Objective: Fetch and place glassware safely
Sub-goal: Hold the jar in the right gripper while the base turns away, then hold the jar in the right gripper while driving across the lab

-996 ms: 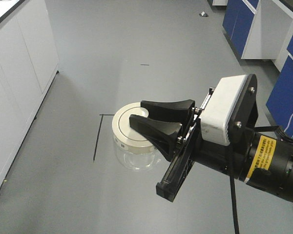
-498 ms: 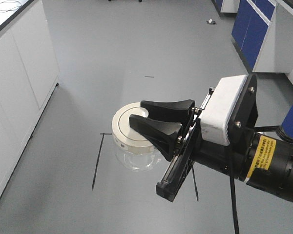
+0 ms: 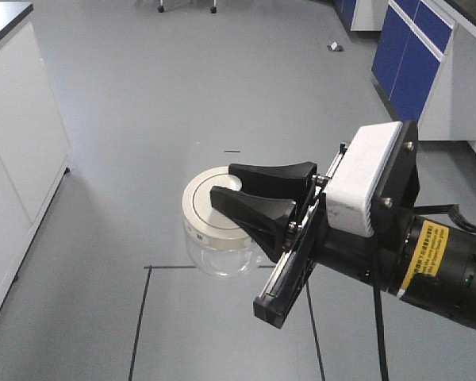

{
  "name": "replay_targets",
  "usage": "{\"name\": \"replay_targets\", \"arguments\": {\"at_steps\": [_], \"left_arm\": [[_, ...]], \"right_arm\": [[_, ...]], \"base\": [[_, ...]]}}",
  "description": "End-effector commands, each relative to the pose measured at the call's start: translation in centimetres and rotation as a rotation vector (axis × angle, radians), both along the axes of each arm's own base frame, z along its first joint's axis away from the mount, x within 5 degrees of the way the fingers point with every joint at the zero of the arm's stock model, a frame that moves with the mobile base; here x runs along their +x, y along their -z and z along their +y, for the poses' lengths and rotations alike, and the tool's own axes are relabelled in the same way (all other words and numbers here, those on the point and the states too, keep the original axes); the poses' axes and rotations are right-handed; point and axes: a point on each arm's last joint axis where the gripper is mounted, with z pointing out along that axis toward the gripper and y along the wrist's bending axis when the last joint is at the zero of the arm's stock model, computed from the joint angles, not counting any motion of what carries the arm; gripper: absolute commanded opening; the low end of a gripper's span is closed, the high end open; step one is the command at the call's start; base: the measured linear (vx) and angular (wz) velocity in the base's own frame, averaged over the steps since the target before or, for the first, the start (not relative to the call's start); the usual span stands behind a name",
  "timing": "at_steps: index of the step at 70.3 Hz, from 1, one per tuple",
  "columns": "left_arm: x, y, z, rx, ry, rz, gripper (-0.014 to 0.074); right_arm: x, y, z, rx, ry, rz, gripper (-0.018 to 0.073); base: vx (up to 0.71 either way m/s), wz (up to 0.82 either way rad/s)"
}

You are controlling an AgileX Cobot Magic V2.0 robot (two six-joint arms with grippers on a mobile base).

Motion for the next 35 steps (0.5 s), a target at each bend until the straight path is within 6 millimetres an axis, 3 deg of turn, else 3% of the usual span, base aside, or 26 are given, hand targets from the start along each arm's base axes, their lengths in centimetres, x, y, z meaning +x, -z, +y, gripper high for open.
{"name": "replay_targets", "arguments": {"at_steps": [1, 35], "left_arm": [[0.07, -1.5, -0.18, -0.023, 0.017, -0.093, -0.0007], [0.07, -1.5, -0.18, -0.023, 0.017, -0.093, -0.0007]], "right_arm": [[-0.6, -2.22, -0.04, 0.1, -0.042, -0.06, -0.0003], [-0.6, -2.22, -0.04, 0.1, -0.042, -0.06, -0.0003]], "base": [[0.48, -0.04], [0.52, 0.0]]}}
